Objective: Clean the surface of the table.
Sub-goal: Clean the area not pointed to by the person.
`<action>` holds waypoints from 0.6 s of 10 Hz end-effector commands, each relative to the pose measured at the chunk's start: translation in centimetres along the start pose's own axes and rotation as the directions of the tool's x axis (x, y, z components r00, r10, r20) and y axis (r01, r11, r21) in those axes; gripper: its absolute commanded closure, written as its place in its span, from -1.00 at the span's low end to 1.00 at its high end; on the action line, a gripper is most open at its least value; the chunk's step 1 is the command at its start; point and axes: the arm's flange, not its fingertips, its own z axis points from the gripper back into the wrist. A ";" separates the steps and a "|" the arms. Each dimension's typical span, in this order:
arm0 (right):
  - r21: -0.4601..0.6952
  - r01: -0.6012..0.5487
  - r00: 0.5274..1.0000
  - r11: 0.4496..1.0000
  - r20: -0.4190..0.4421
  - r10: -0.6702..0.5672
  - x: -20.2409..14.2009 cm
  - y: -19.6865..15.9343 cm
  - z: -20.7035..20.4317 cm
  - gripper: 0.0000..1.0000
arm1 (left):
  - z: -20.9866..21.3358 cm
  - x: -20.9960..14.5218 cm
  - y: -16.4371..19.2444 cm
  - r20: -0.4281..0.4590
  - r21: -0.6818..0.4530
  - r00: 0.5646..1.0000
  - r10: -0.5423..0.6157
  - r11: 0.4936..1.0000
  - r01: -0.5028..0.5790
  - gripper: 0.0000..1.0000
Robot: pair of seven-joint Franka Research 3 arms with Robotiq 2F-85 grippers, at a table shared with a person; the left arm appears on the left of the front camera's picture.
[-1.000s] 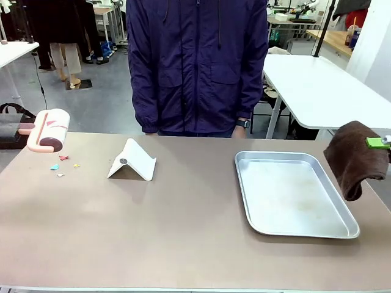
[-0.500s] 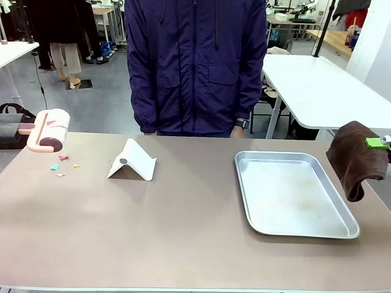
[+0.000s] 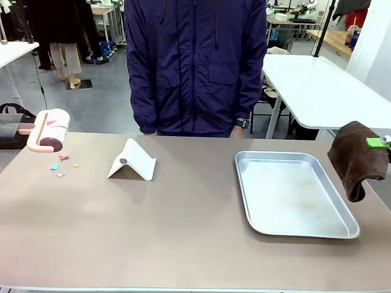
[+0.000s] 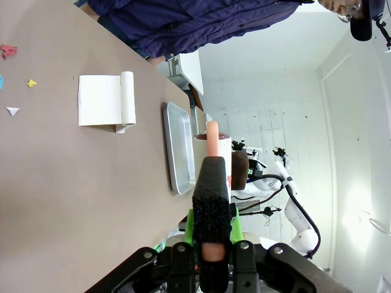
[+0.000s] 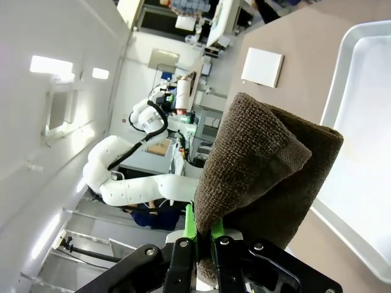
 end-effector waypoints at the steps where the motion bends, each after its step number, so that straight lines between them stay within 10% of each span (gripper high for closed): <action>1: 0.007 -0.015 1.000 1.000 0.007 0.015 0.4 0.2 0.2 0.81 | 0.1 -0.3 -0.3 -0.004 -0.010 1.000 -0.010 1.000 0.010 1.00; 6: 0.007 -0.015 1.000 1.000 0.007 0.015 0.4 0.2 0.2 0.81 | 0.1 -0.3 -0.3 -0.004 -0.010 1.000 -0.010 1.000 0.010 1.00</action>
